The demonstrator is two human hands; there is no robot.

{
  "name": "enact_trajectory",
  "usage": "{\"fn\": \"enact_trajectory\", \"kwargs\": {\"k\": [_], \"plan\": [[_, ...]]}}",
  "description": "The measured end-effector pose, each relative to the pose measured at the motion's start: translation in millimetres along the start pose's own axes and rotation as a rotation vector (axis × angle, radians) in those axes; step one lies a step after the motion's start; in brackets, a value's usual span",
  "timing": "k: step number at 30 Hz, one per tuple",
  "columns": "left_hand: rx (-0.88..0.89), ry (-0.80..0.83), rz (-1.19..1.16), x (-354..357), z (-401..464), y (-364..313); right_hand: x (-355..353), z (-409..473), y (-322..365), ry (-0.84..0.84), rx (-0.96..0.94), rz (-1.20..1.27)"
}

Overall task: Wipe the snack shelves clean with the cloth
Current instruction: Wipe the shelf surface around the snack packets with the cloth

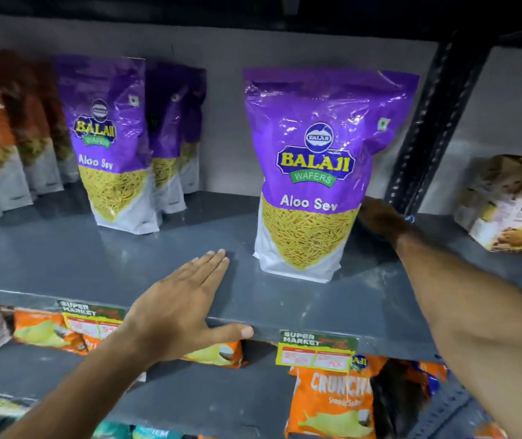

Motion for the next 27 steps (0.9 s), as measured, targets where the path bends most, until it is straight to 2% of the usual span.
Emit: {"fn": "enact_trajectory", "kwargs": {"k": [5,8,12,16,24,27], "plan": [[0.003,0.014,0.015,-5.6,-2.1,-5.6,-0.9,-26.0,7.8,0.018,0.032,-0.026],[0.018,0.029,0.013,-3.8,-1.6,-6.4,-5.3,-56.1,22.5,-0.007,0.011,-0.121],[0.021,0.051,-0.007,-2.0,-2.3,-5.8,-3.7,-104.9,35.7,-0.025,-0.033,0.035],[0.032,0.069,-0.018,-2.4,-3.6,-6.6,-5.5,-158.8,41.1,-0.042,0.077,0.102],[0.028,0.114,-0.028,-3.4,-5.4,-6.4,0.7,-234.7,78.0,-0.098,0.09,-0.063],[0.035,0.115,-0.038,-3.0,-5.7,-5.6,8.1,-263.4,94.8,-0.103,0.06,-0.052]]}}
Point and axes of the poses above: each hand's wrist, its own z-axis towards the middle knuckle, its own x-axis out of the palm, y = z × x, the point moved 9 cm from there along z, towards the middle knuckle, and after that the axes turned 6 degrees about z, right-handed, at the moved point
